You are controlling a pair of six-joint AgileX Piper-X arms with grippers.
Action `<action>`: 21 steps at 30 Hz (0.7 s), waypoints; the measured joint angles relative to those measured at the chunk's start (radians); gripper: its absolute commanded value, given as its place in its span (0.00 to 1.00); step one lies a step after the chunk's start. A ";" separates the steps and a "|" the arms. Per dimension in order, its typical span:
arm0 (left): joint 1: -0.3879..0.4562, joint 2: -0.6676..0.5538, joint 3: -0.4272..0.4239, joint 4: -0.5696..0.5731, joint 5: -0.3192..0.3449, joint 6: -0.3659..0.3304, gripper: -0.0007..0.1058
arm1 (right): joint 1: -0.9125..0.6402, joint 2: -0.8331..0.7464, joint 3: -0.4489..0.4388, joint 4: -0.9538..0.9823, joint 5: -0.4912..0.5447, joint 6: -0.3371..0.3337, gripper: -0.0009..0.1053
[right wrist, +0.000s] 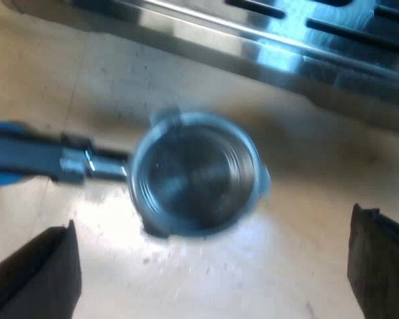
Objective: Put the handle in the coffee machine
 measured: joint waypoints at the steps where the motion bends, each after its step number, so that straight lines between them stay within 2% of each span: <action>1: 0.033 -0.002 0.000 0.011 0.006 0.004 0.01 | 0.033 0.000 0.000 -0.015 0.035 0.000 0.78; 4: 0.106 -0.008 0.000 0.043 0.015 0.008 0.01 | 0.091 0.000 0.000 -0.051 0.097 0.004 0.75; 5: 0.106 -0.008 0.000 0.043 0.015 0.008 0.01 | 0.091 0.000 0.000 -0.051 0.097 0.004 0.75; 6: 0.133 -0.008 0.000 0.046 0.014 0.007 0.01 | 0.110 0.000 0.000 -0.063 0.114 0.012 0.70; 8: 0.161 -0.008 0.000 0.054 0.031 0.022 0.01 | 0.178 0.000 0.000 -0.114 0.204 0.036 0.69; 9: 0.224 -0.008 0.000 0.073 0.067 0.062 0.01 | 0.257 0.000 0.015 -0.193 0.297 0.053 0.69; 10: 0.278 -0.008 0.000 0.075 0.073 0.075 0.01 | 0.302 0.000 0.027 -0.236 0.346 0.068 0.69; 13: 0.363 -0.008 0.000 0.070 0.074 0.078 0.01 | 0.381 0.000 0.058 -0.288 0.461 0.101 0.69; 17: 0.410 -0.008 0.000 0.071 0.105 0.087 0.01 | 0.431 0.000 0.089 -0.347 0.577 0.116 0.69; 21: 0.429 -0.008 0.000 0.071 0.103 0.151 0.01 | 0.472 0.000 0.145 -0.485 0.680 0.120 0.69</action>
